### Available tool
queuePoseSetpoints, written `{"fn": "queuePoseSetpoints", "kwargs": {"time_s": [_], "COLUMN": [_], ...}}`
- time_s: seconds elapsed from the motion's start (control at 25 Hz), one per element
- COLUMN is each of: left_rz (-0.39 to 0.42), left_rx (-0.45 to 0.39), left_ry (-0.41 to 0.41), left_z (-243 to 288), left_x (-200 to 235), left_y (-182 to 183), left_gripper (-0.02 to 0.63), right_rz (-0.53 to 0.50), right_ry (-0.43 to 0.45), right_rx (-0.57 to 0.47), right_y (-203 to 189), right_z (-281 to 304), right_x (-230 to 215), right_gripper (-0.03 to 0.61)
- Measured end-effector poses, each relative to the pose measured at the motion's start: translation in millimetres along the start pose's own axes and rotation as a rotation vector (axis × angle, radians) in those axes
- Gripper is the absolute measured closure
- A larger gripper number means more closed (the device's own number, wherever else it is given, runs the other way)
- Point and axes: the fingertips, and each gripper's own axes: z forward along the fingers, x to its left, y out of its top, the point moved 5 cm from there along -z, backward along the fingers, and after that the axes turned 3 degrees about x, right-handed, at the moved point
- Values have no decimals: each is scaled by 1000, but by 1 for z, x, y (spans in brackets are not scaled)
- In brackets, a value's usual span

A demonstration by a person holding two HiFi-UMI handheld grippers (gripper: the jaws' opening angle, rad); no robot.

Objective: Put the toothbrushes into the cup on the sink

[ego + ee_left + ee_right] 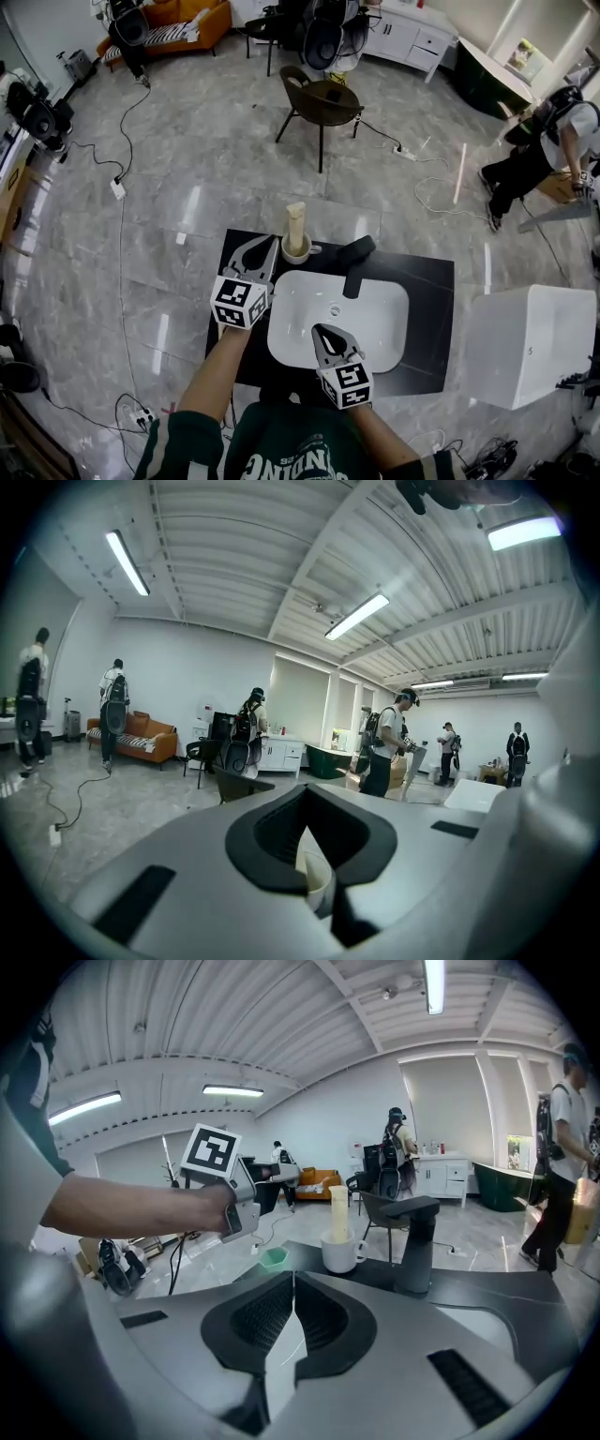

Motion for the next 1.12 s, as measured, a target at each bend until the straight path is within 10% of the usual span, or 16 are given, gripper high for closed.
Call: {"fn": "queuePoseSetpoints", "kwargs": {"time_s": [1.12], "left_rz": [-58], "left_rx": [109], "left_ry": [185], "left_z": [-133], "left_x": [68], "left_y": [-63], "left_gripper": [603], "right_rz": [-92], "right_ry": [154], "right_rx": [34], "right_y": [0], "right_z": [39], "right_x": [76], "right_gripper": [538]}}
